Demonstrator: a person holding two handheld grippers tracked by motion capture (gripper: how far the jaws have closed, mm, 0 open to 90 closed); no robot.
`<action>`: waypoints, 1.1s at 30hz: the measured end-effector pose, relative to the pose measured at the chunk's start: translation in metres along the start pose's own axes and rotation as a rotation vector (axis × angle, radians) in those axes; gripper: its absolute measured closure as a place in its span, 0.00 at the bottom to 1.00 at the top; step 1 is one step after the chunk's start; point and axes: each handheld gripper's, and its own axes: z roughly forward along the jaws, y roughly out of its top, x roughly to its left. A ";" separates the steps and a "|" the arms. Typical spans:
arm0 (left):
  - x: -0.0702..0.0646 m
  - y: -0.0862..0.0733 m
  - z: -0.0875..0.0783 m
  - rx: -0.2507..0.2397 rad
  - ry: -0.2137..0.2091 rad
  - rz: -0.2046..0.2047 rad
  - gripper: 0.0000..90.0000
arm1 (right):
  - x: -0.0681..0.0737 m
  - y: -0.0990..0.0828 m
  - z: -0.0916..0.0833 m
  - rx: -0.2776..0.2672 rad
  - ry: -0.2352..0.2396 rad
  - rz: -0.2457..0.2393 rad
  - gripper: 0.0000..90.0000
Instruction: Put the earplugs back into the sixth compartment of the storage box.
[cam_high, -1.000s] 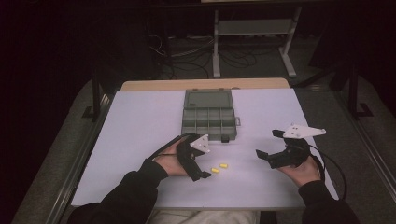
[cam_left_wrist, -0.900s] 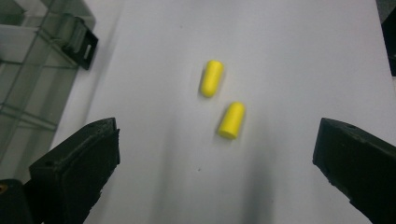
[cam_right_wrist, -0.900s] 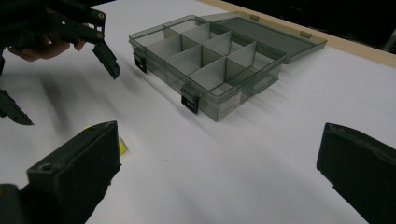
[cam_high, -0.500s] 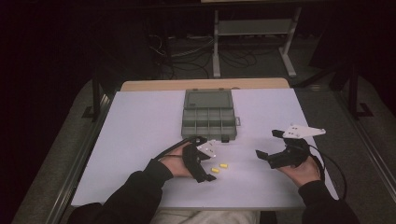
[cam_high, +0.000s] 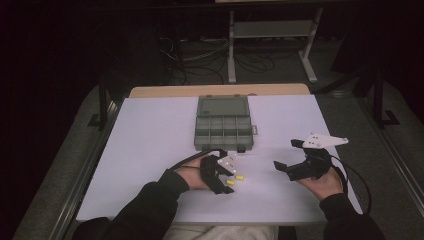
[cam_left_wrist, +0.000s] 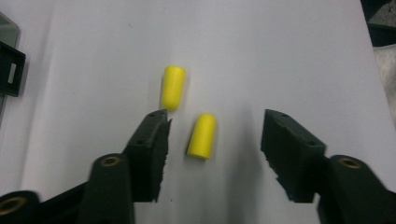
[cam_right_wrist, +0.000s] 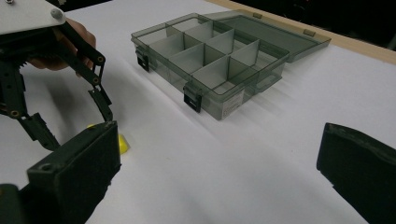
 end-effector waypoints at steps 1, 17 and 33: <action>0.000 0.000 0.001 0.006 0.000 0.003 0.47 | 0.000 0.000 0.000 0.000 0.000 0.000 0.00; 0.005 0.002 0.000 0.005 -0.003 -0.008 0.90 | -0.001 0.000 0.000 0.001 0.005 0.004 0.00; 0.020 0.015 -0.048 0.010 0.019 -0.023 0.90 | -0.001 0.000 -0.001 -0.002 0.006 0.011 0.00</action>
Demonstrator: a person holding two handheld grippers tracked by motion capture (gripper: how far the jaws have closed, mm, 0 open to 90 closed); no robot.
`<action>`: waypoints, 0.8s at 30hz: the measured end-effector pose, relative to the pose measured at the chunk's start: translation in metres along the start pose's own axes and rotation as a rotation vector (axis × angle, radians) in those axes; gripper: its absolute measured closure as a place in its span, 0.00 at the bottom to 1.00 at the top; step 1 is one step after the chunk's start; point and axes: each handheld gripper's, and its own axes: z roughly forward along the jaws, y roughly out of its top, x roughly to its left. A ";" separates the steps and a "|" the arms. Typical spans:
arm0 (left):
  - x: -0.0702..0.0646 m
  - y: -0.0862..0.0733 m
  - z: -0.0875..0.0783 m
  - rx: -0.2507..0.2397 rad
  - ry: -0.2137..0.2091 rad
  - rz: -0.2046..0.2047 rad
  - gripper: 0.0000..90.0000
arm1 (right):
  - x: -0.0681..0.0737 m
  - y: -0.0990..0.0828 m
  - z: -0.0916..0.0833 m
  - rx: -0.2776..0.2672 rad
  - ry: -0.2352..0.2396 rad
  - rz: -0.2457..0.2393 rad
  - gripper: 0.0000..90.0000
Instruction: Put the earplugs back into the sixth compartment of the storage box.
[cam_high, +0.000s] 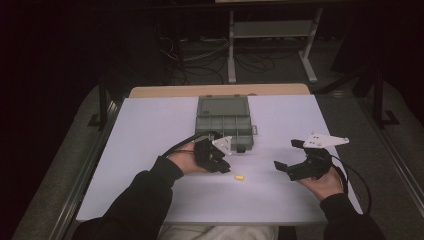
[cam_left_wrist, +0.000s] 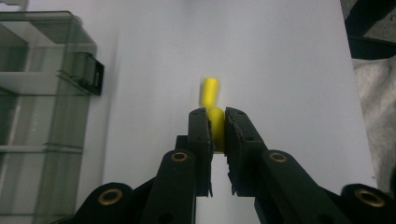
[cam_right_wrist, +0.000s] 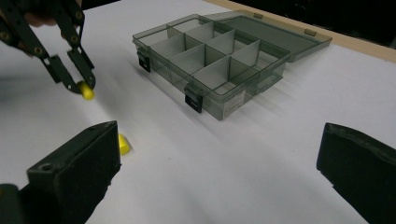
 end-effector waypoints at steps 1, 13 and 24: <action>0.001 0.000 -0.002 0.000 0.001 -0.003 0.90 | 0.000 0.000 0.000 0.000 0.000 0.000 0.00; 0.021 0.007 -0.025 0.013 0.029 -0.017 0.90 | -0.001 0.000 0.001 -0.001 0.002 -0.003 0.00; 0.043 0.013 -0.045 0.008 0.069 -0.043 0.90 | -0.001 0.000 0.001 -0.001 0.002 -0.004 0.00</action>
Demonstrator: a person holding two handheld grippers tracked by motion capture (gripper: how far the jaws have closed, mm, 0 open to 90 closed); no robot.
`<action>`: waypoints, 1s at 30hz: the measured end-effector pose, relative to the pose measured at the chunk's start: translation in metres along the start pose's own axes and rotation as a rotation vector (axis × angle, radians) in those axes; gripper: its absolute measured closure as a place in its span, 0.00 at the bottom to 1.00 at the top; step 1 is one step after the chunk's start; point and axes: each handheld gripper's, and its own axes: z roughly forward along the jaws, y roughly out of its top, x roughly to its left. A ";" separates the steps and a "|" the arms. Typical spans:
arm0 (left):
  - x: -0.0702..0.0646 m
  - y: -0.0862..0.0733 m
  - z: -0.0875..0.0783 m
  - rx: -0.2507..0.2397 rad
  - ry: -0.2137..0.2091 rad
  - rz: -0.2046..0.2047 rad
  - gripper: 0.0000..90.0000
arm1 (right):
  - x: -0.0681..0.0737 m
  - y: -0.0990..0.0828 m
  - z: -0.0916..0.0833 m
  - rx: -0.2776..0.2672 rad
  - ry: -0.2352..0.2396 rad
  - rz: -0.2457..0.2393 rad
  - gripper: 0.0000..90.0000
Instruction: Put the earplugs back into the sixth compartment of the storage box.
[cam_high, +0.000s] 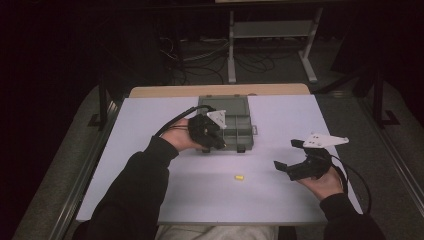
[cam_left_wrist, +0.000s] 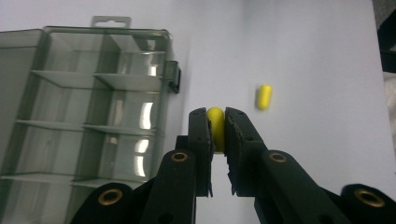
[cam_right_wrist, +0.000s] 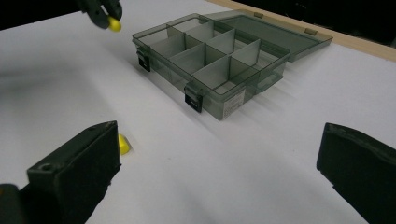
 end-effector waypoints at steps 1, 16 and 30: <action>0.002 0.000 -0.001 -0.002 0.002 -0.002 0.90 | 0.000 0.000 0.000 0.000 0.000 0.000 0.00; 0.044 -0.026 -0.011 -0.055 0.050 -0.129 0.91 | 0.000 0.000 0.002 0.011 0.003 0.001 0.00; 0.059 -0.033 0.024 -0.015 0.040 -0.154 0.91 | -0.004 -0.001 0.002 0.015 -0.006 0.013 0.00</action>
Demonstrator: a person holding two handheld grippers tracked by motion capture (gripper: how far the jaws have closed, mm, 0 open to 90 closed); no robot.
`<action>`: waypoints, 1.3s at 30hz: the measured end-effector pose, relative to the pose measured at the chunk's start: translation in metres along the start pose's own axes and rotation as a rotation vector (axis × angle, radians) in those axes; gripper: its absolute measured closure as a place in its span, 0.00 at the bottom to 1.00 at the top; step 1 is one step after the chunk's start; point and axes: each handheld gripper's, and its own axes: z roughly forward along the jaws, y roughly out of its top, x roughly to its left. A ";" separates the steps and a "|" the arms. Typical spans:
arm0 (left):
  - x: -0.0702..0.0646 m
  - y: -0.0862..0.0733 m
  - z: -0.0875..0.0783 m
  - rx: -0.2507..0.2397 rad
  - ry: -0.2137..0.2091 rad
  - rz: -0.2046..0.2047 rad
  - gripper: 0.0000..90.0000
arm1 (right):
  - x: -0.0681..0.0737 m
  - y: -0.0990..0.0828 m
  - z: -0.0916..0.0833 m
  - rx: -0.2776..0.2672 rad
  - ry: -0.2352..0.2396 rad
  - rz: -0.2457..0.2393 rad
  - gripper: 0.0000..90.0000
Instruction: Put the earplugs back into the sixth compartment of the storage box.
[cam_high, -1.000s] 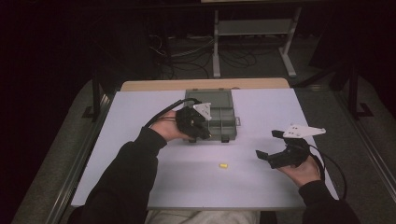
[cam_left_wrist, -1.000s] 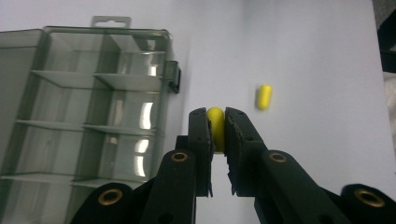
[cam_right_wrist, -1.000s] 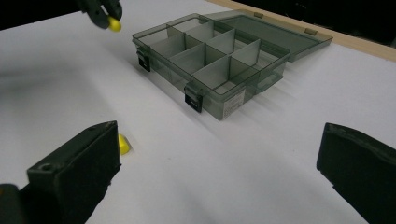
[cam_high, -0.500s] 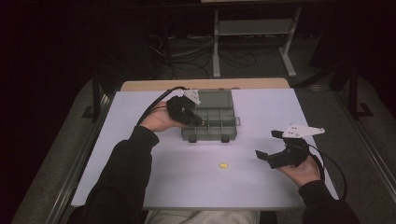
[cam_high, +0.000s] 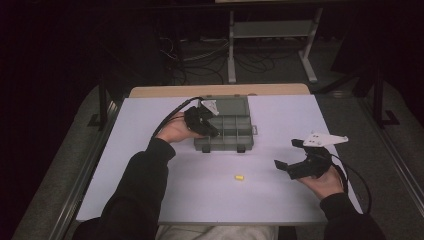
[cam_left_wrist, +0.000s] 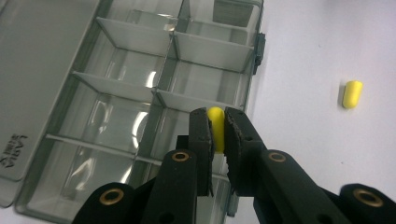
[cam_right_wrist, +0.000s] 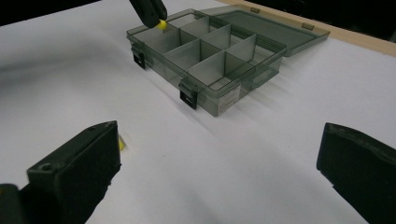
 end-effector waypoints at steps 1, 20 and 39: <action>0.000 0.000 0.002 0.004 -0.001 -0.001 0.91 | 0.000 0.000 0.000 0.001 0.000 -0.001 0.00; 0.001 -0.005 0.013 0.039 0.016 -0.027 0.80 | 0.001 0.000 0.002 0.011 0.010 -0.007 0.00; -0.029 0.004 -0.040 -0.066 0.052 0.017 0.58 | 0.002 0.000 0.002 0.009 0.009 -0.007 0.00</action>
